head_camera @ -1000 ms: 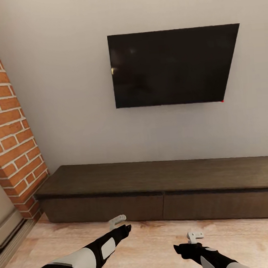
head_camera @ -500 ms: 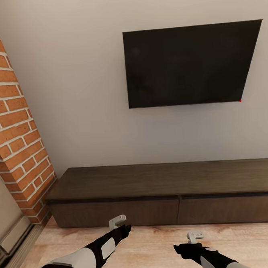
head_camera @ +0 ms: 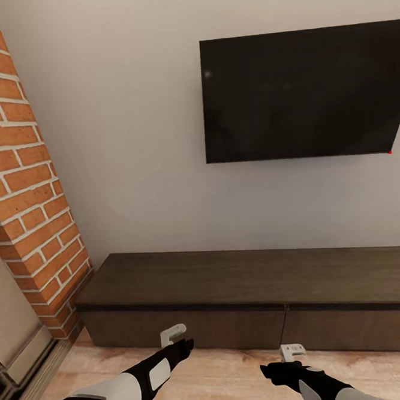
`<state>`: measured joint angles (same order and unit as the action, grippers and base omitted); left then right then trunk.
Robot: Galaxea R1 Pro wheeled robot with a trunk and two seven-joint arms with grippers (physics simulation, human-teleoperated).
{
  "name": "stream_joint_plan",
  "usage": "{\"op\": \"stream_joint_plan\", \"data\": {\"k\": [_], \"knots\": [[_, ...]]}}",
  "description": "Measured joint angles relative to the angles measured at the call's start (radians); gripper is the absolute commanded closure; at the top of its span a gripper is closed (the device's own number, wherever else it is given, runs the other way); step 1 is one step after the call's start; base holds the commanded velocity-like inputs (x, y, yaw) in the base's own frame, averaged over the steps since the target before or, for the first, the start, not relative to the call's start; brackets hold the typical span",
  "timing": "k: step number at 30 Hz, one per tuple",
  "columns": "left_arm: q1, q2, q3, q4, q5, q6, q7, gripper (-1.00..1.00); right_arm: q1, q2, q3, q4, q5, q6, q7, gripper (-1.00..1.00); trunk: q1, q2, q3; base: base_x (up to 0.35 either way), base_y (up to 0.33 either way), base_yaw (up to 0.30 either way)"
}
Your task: Place each of the two pumpkins and all three candles from the living room inside a cabinet in the living room (use any cabinet), then make sure every cabinet is closed, and position the cauldron so it is next to a table in the living room.
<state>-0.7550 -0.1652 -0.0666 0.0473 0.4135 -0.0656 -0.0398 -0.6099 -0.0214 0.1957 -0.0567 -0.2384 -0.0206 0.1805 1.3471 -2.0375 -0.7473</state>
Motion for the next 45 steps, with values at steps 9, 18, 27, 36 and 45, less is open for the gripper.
{"op": "stream_joint_plan", "data": {"k": [9, 18, 27, 36, 45], "knots": [[0.005, 0.040, -0.001, -0.003, 0.001, -0.001, 0.001, -1.00, 0.039, -0.001, 0.002, 0.040, -0.001, -0.006, 0.006, -1.00, 0.000, 0.000, 0.000, 0.000, 0.000, 0.000], [0.007, 0.047, -0.001, -0.001, 0.001, -0.002, 0.004, -1.00, 0.091, 0.000, 0.003, 0.064, -0.001, -0.009, 0.005, -1.00, 0.000, 0.000, 0.000, 0.000, 0.044, 0.000], [0.007, 0.046, -0.003, -0.001, 0.000, -0.002, 0.004, -1.00, 0.100, 0.000, 0.003, 0.064, -0.001, -0.010, 0.007, -1.00, 0.000, 0.000, 0.000, 0.000, 0.042, 0.000], [0.007, 0.046, -0.003, -0.002, 0.000, -0.001, 0.001, -1.00, 0.100, 0.000, -0.001, 0.063, -0.006, -0.009, 0.010, -1.00, 0.000, 0.000, 0.000, 0.000, 0.001, 0.000], [0.007, 0.044, -0.003, -0.001, 0.000, -0.002, 0.001, -1.00, 0.100, 0.000, -0.003, 0.064, -0.010, -0.011, 0.006, -1.00, 0.000, 0.000, 0.000, 0.000, 0.000, 0.000]]}}
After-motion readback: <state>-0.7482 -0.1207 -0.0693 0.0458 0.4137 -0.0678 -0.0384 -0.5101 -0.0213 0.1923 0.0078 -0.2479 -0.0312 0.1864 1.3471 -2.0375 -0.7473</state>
